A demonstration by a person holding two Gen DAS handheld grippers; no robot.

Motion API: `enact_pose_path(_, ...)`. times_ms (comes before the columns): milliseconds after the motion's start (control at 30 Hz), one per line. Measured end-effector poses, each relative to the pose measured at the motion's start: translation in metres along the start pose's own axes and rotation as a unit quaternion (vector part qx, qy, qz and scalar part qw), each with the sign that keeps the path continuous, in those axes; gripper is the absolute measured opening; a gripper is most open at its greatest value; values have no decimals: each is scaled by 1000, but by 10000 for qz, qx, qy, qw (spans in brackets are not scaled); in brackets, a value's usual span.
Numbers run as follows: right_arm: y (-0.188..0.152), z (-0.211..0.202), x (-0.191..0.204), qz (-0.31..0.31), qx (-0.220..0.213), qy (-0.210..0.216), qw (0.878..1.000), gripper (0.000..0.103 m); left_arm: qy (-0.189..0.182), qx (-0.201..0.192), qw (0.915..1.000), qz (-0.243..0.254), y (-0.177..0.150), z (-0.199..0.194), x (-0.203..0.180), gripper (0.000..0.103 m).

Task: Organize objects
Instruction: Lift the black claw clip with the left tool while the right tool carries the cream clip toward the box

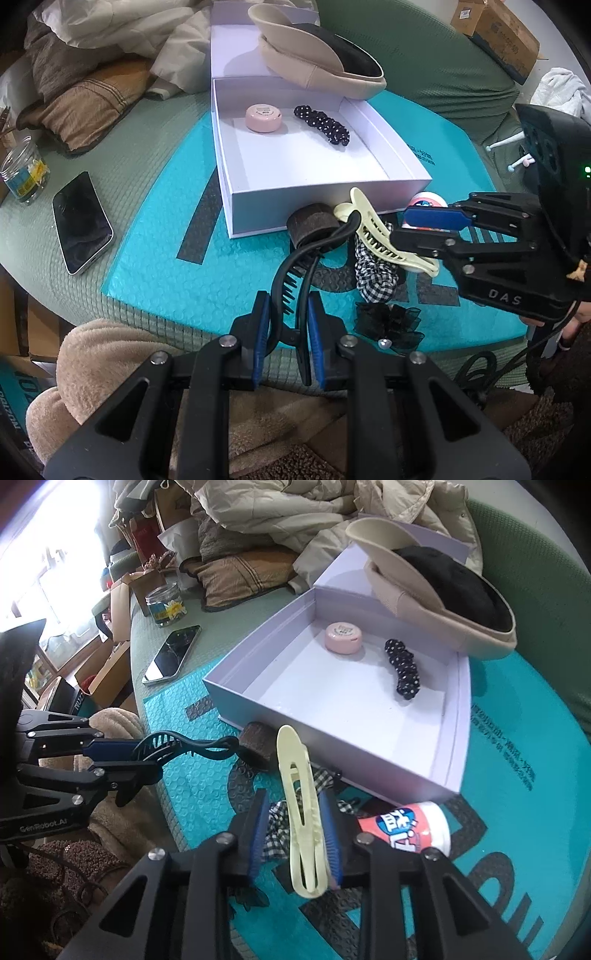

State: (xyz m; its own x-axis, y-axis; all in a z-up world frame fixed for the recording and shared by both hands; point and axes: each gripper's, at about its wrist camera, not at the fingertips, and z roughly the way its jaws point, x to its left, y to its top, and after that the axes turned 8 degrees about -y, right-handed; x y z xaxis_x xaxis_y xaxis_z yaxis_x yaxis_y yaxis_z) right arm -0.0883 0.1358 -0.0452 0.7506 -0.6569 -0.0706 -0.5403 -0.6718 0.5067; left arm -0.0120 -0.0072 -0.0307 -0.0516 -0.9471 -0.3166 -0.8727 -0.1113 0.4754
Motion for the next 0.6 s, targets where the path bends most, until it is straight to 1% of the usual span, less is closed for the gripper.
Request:
enact_pose_path(233, 2, 19, 3, -73, 179, 159, 9997, 29, -18, 39, 10000, 31, 4, 1, -1, 19)
enact_pose_path(533, 6, 33, 4, -160, 311, 115, 9993, 28, -49, 127, 9999, 32, 9, 7, 2, 19)
enact_pose_path(600, 6, 34, 2, -126, 342, 44, 9993, 19, -48, 134, 9999, 30, 9, 7, 3, 19)
